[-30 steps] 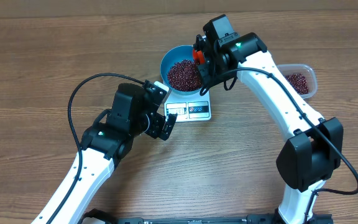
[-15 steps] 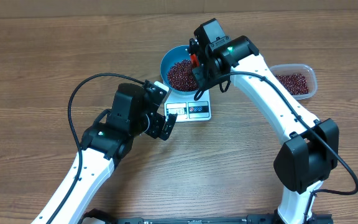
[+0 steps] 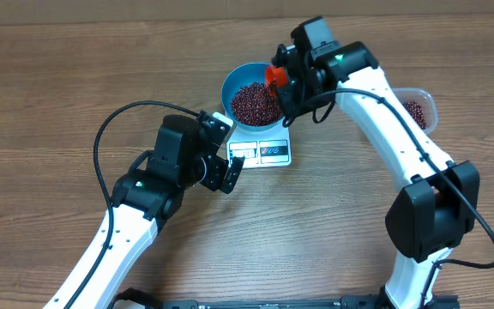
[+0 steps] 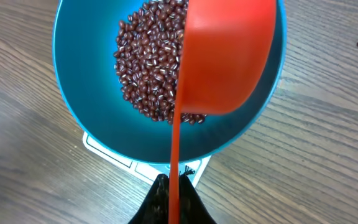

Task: Scoop item into bowl and weigh 150g on scale
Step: 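Shake the tilted scoop gently over the bowl to add a few beans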

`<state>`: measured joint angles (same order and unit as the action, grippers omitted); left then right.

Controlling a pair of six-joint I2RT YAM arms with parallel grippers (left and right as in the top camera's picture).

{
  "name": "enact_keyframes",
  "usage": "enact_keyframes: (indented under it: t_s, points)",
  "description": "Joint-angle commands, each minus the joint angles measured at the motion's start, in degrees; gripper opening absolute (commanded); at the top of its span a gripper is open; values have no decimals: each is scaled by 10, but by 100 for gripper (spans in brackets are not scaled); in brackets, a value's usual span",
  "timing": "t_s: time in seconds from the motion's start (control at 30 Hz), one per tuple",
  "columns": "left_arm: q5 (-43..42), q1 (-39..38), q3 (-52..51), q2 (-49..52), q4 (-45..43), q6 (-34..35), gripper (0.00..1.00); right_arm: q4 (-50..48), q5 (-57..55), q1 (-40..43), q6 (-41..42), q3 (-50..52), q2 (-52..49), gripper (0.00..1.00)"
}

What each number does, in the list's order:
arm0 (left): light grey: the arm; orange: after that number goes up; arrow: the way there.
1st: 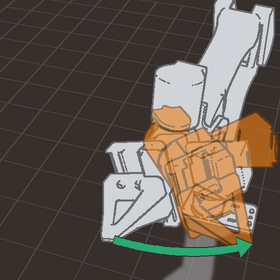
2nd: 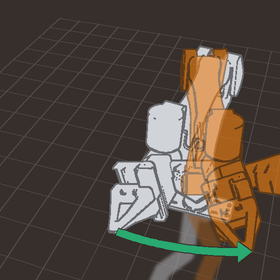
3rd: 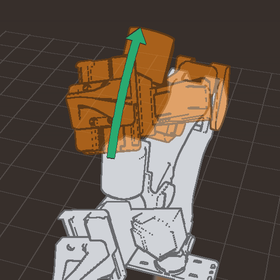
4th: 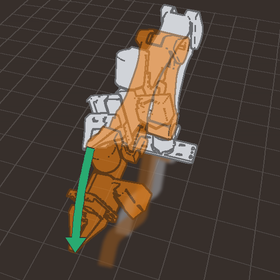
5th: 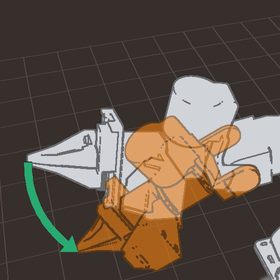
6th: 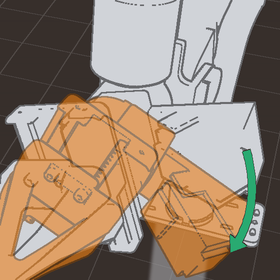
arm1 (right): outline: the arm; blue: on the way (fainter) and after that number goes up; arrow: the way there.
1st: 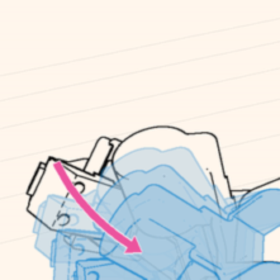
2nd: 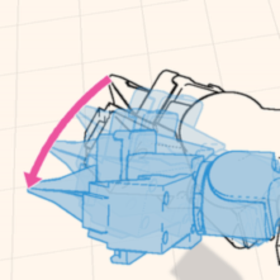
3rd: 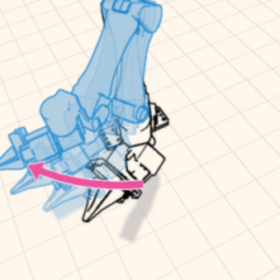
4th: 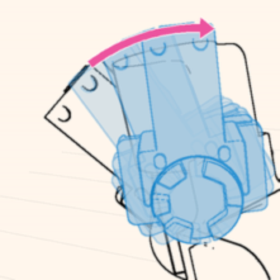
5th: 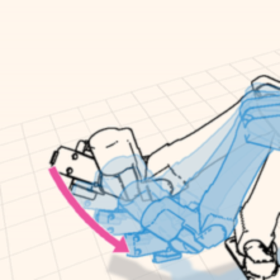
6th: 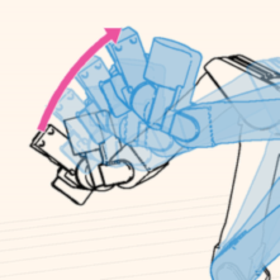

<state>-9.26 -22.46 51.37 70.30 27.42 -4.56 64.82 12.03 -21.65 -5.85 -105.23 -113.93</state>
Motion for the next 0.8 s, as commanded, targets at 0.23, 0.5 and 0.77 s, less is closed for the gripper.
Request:
enact_keyframes:
  t_s: [0.23,0.5,0.77]
  points:
    - [-7,3,9,1,-2,-4,100,4,61,32,-2,-21,24,4]
    - [-7,3,9,1,-2,-4,100,4,61,33,-2,-21,24,4]
    - [-7,3,9,1,-2,-4,100,5,61,32,-2,-21,24,4]
